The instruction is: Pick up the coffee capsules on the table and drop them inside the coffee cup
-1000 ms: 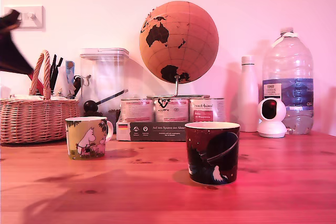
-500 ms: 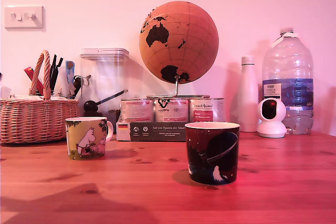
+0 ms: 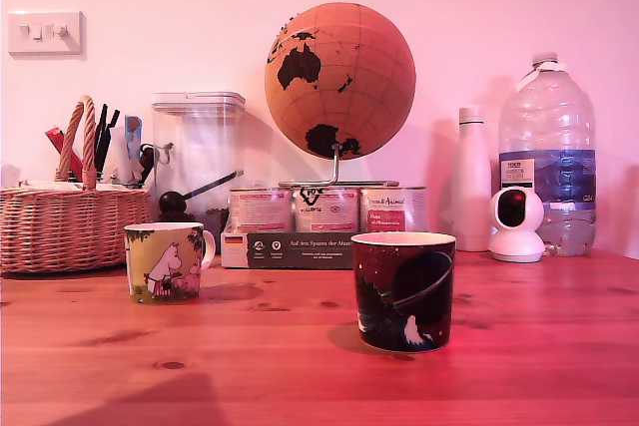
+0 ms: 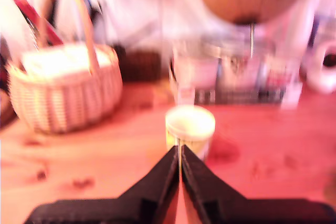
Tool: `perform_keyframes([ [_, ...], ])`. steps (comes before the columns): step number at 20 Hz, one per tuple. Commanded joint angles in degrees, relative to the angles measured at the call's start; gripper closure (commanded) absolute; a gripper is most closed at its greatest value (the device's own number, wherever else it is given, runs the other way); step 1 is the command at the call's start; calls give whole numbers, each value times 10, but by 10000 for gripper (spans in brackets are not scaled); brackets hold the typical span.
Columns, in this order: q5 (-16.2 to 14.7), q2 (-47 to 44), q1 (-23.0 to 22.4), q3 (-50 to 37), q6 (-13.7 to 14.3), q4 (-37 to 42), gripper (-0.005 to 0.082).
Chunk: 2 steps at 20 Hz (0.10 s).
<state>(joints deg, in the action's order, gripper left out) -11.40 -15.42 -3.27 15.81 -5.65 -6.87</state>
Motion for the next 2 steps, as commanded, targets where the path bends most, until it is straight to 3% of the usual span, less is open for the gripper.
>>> perform_keyframes([
  [1, 3, 23, 2, -14, -4, -6, 788],
  [2, 3, 37, 2, -14, -5, -10, 788],
])
